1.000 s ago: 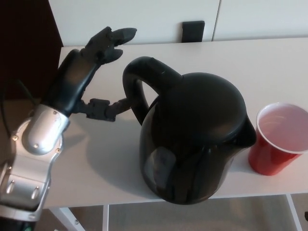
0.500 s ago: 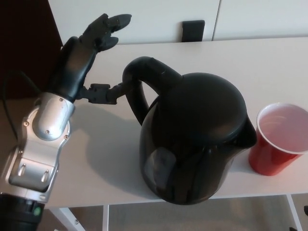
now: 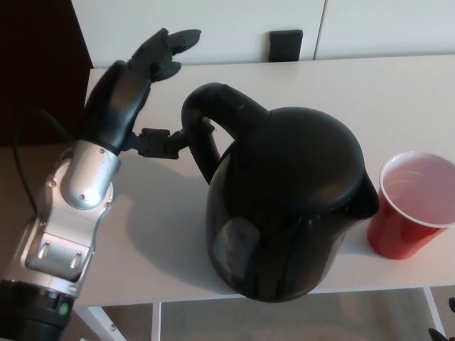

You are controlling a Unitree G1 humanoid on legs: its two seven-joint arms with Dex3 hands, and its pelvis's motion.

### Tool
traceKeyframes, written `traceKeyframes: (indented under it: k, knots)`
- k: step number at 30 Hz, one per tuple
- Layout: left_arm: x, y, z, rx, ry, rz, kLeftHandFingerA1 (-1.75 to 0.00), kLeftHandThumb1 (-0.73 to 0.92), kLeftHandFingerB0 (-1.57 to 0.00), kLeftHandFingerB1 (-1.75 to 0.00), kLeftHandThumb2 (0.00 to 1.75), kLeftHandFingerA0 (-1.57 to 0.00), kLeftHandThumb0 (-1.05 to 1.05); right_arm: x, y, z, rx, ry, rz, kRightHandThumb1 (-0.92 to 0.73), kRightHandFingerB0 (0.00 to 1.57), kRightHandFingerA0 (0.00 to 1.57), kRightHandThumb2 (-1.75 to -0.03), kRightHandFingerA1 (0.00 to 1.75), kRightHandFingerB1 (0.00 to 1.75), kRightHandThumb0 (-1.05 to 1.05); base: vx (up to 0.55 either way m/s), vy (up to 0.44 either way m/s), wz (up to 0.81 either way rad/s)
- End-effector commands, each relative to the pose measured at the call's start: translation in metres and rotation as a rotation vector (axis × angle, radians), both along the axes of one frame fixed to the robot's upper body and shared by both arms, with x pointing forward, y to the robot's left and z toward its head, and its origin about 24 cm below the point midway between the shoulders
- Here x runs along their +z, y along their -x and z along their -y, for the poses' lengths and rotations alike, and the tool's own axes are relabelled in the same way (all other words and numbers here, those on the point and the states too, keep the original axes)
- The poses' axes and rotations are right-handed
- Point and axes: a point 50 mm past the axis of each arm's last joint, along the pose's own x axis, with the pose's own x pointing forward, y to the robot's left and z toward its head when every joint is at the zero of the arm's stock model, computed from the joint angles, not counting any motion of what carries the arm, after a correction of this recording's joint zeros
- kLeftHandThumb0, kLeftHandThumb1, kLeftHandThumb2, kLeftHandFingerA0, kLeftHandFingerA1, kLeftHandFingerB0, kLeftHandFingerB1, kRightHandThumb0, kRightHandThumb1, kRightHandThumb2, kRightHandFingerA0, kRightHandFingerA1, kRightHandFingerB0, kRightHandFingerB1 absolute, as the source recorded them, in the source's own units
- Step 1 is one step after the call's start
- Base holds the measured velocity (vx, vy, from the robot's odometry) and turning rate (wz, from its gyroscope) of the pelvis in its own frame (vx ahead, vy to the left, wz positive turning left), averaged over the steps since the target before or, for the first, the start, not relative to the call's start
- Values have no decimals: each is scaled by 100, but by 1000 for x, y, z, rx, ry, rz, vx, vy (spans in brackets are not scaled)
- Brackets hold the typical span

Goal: The robot walk towards a table in front and uses its left hand to pick up the pot from the base and pour water to the cup on the right hand side

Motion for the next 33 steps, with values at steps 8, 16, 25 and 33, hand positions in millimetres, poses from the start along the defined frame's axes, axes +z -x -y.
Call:
traceKeyframes:
  k: [8,16,25,33]
  knots:
    - [-12,2,22,-69,-19,-5,-44,39,-28,-39,66,-37,-53,5,-5,7,-18,7,12,-70,16,31,-60,55,36,-53,0,0,0]
    - [-10,-5,40,-81,-18,9,-45,41,-28,-40,70,-38,-58,9,-14,5,-2,26,29,-70,17,33,-64,56,37,-53,0,0,0]
    - [-10,-13,49,-85,20,-18,-46,42,-25,-40,73,-39,-61,10,-15,5,18,31,30,-71,21,33,-61,56,37,-55,0,0,0]
    - [-6,-17,55,-86,26,6,-47,41,-27,-41,73,-41,-61,10,-17,2,34,38,34,-53,14,28,-90,60,48,-59,0,0,0]
